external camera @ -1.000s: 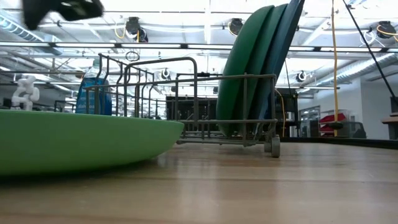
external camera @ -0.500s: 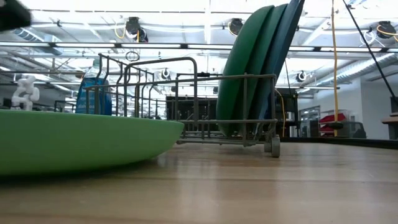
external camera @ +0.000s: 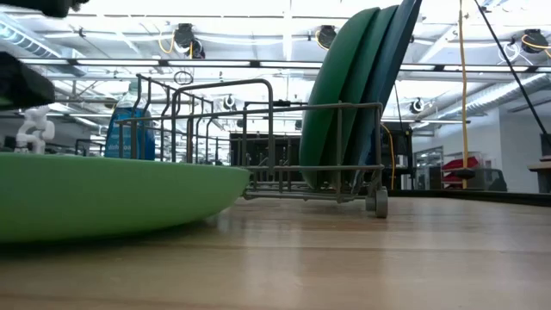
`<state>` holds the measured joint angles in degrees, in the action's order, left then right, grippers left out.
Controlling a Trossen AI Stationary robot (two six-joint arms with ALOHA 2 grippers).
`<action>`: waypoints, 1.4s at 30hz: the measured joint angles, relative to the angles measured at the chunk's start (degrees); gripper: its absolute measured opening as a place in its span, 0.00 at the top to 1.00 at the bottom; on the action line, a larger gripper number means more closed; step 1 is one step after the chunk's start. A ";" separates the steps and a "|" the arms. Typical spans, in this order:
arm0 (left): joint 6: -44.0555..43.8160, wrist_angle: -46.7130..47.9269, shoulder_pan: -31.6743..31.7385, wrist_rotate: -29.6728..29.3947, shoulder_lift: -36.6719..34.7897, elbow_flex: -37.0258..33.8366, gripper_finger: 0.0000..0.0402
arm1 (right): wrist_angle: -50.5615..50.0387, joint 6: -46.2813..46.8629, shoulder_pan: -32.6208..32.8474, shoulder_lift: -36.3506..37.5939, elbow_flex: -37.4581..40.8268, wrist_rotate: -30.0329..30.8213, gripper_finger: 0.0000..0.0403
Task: Sort dishes
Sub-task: Put the light green plate into the dish rack
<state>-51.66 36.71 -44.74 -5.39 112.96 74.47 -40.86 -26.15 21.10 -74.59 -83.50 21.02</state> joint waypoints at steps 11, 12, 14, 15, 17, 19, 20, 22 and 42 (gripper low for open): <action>10.18 3.86 0.95 0.66 -1.59 4.87 0.99 | 0.52 -0.02 0.00 0.00 0.00 0.09 0.58; 10.64 4.61 0.96 0.60 -2.12 5.93 0.99 | 0.52 -0.02 0.00 0.00 0.00 0.09 0.58; 12.34 5.81 0.96 0.45 -4.35 8.04 0.99 | 0.79 -0.04 0.00 0.00 0.00 0.11 0.58; 13.28 5.97 0.85 0.09 -5.72 9.01 1.00 | 0.85 -0.04 0.00 0.00 0.00 0.11 0.58; 14.90 5.88 0.42 -1.41 -8.89 10.59 1.00 | 0.83 -0.07 0.00 0.00 0.00 0.11 0.58; 16.62 5.86 -0.05 -2.37 -12.42 11.89 1.00 | 0.85 -0.26 0.00 0.00 0.00 0.13 0.58; 17.42 5.85 -0.46 -3.31 -14.37 12.46 1.00 | 0.84 -0.26 0.00 0.00 0.00 0.12 0.58; 18.89 5.63 -1.45 -5.28 -18.41 13.86 1.00 | 0.85 -0.26 0.00 0.00 0.00 0.13 0.58; 88.24 -84.31 -4.71 -23.63 -36.27 -13.18 1.00 | 24.58 3.17 -0.36 5.84 0.04 -9.80 0.57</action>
<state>36.59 -47.60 -49.45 -29.02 76.69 61.29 -16.28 -22.99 20.74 -68.75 -83.46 11.21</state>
